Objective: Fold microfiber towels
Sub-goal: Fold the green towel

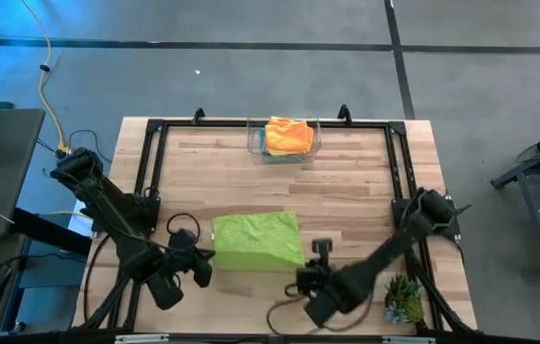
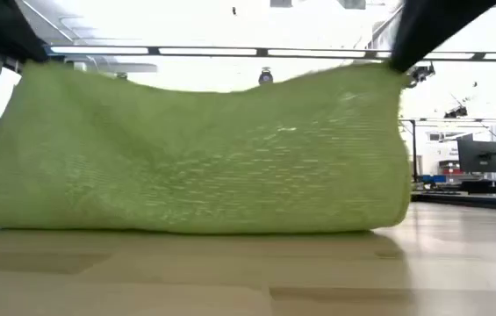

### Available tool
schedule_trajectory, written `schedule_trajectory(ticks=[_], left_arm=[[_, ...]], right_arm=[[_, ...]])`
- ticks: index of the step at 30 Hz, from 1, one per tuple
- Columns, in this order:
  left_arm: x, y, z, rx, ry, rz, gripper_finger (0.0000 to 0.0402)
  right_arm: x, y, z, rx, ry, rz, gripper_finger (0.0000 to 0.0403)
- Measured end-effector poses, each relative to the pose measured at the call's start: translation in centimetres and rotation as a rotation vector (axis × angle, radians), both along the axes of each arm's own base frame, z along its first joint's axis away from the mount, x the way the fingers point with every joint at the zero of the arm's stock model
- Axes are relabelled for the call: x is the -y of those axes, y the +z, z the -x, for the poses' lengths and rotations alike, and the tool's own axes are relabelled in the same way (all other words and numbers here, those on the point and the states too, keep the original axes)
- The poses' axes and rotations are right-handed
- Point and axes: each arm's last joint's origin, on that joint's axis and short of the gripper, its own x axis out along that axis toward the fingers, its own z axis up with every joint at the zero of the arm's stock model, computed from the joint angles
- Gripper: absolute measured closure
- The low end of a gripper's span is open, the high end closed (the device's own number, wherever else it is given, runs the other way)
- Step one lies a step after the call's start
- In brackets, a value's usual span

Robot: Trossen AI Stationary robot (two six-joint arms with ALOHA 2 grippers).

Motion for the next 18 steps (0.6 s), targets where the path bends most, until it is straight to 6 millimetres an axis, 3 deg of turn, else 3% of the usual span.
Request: schedule_trajectory(ticks=[9, 18], left_arm=[[-2.6, -2.6, 0.8, -0.13, 0.097, -0.032, 0.0401], [-4.3, -4.7, 1.5, -0.171, 0.172, -0.03, 0.0401]], right_arm=[[6.7, -0.4, -4.7, 0.008, -0.063, 0.037, 0.0403], [11.3, -3.5, -6.0, -0.019, -0.119, 0.054, 0.0403]])
